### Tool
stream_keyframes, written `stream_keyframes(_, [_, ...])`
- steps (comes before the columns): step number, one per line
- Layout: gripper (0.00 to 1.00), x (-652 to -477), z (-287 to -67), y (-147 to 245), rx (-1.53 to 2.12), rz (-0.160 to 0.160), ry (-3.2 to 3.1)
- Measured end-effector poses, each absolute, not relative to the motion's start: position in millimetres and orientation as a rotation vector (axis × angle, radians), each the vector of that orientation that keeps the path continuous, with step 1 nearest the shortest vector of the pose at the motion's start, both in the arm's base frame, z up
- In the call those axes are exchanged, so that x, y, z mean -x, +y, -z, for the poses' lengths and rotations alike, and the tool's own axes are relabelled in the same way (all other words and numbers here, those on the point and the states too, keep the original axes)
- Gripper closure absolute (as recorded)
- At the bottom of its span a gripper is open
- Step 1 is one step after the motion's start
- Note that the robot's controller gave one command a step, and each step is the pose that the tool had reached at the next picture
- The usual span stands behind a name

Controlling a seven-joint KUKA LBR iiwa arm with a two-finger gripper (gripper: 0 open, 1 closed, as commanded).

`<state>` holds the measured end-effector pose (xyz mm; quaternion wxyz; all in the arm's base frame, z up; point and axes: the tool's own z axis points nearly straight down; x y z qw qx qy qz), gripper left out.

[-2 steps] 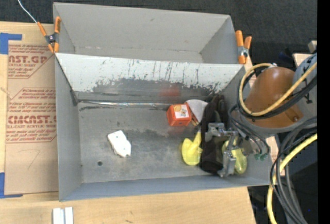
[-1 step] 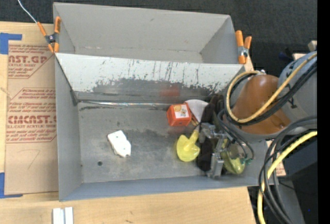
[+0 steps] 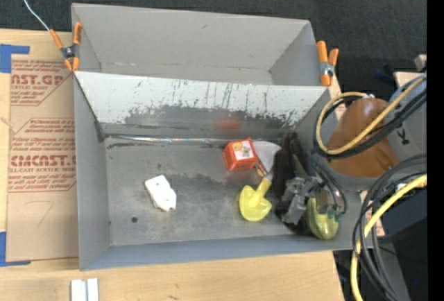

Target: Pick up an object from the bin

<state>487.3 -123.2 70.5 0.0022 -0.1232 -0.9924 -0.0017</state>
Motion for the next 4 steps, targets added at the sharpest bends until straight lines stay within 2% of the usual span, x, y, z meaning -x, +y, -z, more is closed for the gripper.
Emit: stream_keyframes(4, [1.00,-486.8,-83,-122,0.385,0.007,-3.112])
